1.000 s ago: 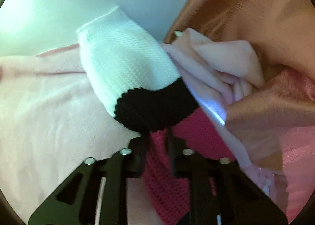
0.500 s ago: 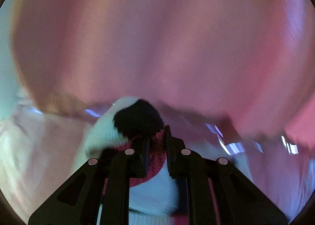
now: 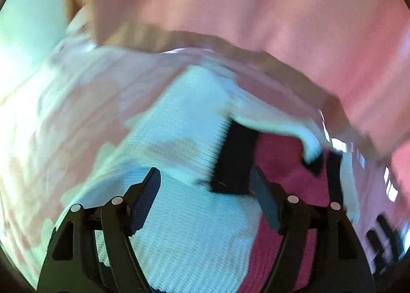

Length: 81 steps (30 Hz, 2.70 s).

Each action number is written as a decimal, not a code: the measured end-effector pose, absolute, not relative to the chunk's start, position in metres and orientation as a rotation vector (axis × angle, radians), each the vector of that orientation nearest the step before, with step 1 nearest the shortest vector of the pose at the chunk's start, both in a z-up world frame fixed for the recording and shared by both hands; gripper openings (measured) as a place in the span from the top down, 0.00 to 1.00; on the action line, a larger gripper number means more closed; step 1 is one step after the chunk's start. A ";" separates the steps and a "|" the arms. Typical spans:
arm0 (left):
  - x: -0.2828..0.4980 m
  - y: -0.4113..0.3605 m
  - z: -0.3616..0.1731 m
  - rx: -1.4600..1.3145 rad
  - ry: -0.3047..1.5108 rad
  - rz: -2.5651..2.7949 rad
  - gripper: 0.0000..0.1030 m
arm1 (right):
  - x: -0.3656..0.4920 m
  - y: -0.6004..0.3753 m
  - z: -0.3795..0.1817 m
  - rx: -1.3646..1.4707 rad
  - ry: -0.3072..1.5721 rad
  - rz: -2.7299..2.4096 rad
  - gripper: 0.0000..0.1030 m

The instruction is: Fold small clothes

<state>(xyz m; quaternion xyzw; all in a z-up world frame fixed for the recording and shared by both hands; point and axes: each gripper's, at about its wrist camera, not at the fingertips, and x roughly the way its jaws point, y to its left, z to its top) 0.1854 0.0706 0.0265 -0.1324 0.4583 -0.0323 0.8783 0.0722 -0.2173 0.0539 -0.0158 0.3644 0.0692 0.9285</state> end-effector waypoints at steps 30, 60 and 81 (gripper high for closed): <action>0.247 0.127 -0.030 -0.574 1.081 0.077 0.82 | 0.134 -0.318 -0.020 0.538 0.904 -0.006 0.79; 0.249 0.155 -0.035 -0.746 1.046 0.106 0.87 | 0.126 -0.336 -0.041 0.658 0.978 0.031 0.73; 0.241 0.158 -0.030 -0.736 1.017 0.115 0.88 | 0.099 -0.343 -0.021 0.576 0.891 0.021 0.93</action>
